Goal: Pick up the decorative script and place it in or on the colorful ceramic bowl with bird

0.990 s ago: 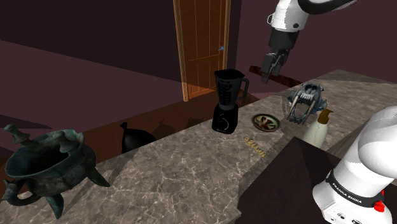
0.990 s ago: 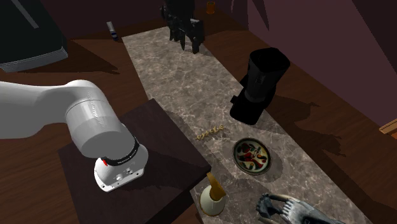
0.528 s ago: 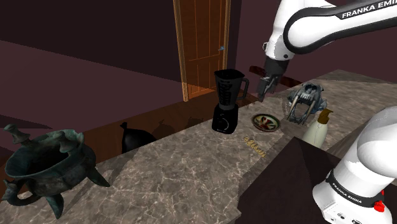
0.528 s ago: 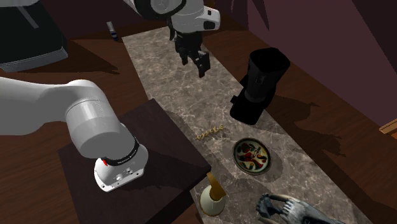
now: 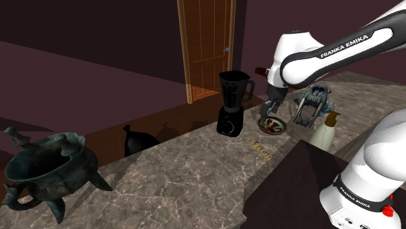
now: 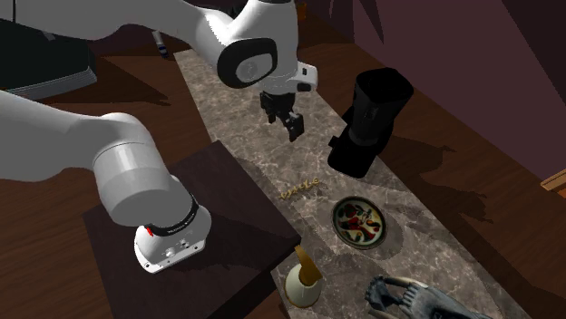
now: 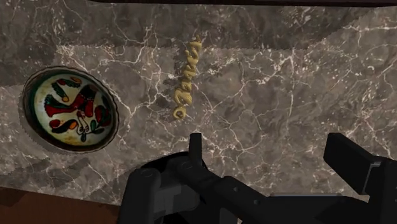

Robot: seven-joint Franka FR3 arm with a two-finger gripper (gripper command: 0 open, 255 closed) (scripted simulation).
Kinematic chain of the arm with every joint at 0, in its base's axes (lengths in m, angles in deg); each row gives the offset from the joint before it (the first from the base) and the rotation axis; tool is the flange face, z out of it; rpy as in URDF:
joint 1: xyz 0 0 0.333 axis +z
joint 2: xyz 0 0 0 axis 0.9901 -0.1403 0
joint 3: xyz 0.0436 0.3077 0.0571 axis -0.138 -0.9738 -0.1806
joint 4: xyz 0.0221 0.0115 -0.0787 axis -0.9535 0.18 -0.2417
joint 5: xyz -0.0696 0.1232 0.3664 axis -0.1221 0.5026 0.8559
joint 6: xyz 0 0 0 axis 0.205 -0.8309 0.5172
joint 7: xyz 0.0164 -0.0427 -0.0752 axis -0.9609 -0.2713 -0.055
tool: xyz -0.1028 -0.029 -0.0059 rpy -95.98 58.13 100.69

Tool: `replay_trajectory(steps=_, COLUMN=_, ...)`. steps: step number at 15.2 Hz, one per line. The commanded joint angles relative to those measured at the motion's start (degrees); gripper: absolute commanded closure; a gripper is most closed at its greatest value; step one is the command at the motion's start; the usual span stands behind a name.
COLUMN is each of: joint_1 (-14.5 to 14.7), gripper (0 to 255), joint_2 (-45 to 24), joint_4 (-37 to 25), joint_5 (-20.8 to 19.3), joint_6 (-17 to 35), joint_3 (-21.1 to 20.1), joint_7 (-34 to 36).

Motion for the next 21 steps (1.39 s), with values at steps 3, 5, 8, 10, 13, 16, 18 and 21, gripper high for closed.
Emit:
replay_trajectory(steps=3, joint_1=-1.27, gripper=0, joint_2=-8.08, joint_4=2.95, joint_5=-0.78, joint_6=10.91, joint_3=0.83, joint_7=-0.68)
replay_trajectory(steps=5, joint_1=-1.88, gripper=0, joint_2=-12.82, joint_4=3.69, joint_5=-1.18, joint_6=16.25, joint_3=1.23, joint_7=-0.93)
replay_trajectory(steps=8, joint_1=-2.81, gripper=0, joint_2=-20.77, joint_4=4.00, joint_5=-1.78, joint_6=24.31, joint_3=1.84, joint_7=-1.30)
replay_trajectory(steps=10, joint_1=-3.38, gripper=0, joint_2=-26.51, joint_4=3.67, joint_5=-2.16, joint_6=29.59, joint_3=2.29, joint_7=-1.54)
replay_trajectory(steps=13, joint_1=-4.20, gripper=0, joint_2=-35.51, joint_4=2.38, joint_5=-2.47, joint_6=37.11, joint_3=2.92, joint_7=-2.04)
replay_trajectory(steps=16, joint_1=-5.27, gripper=0, joint_2=-44.64, joint_4=0.22, joint_5=-2.28, joint_6=43.90, joint_3=3.16, joint_7=-2.85)
replay_trajectory(steps=18, joint_1=-6.10, gripper=0, joint_2=-50.04, joint_4=-1.46, joint_5=-2.23, joint_6=47.51, joint_3=3.12, joint_7=-3.26)
replay_trajectory(steps=21, joint_1=-6.29, gripper=0, joint_2=-53.71, joint_4=-2.64, joint_5=-2.36, joint_6=49.99, joint_3=2.96, joint_7=-3.15)
